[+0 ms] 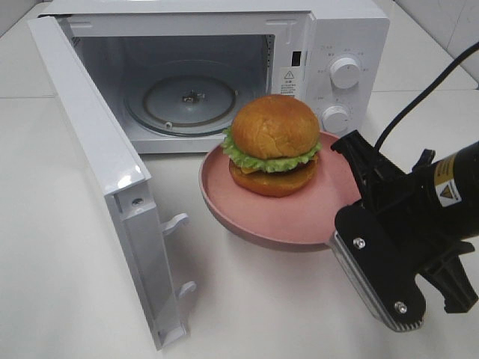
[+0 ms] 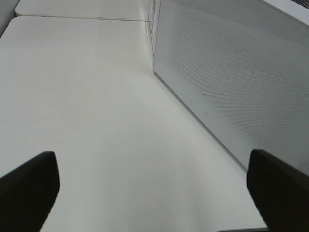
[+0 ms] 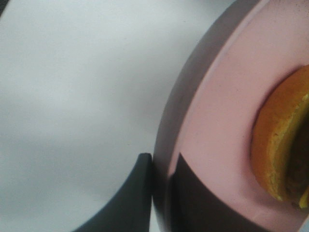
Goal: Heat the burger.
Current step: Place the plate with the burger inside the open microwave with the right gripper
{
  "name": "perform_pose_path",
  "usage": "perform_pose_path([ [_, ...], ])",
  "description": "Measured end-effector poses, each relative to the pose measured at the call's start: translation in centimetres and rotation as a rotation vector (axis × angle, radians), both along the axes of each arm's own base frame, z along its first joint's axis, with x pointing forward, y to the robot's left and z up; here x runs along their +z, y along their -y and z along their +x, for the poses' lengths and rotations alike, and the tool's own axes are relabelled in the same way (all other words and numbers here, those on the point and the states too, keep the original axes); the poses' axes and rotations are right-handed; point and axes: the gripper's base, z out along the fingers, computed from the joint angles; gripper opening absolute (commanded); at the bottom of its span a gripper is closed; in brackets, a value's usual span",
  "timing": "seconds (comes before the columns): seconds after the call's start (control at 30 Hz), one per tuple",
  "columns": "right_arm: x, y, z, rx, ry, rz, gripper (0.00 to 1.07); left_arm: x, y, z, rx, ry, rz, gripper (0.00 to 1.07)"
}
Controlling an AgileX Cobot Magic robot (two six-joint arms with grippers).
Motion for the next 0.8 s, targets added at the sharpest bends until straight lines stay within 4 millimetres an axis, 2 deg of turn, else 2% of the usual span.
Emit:
perform_pose_path([
  [0.1,0.6,-0.2,0.4,-0.005,0.013,0.015,0.00,0.0,0.0,0.0,0.000,0.000,0.000,0.98],
  [0.5,0.6,-0.5,0.8,0.013,0.047,0.023,0.00,0.0,0.0,0.0,0.000,0.000,0.000,0.98],
  [0.8,-0.4,-1.0,1.5,0.032,0.056,0.018,0.00,0.0,0.0,0.0,0.000,0.000,0.000,0.98],
])
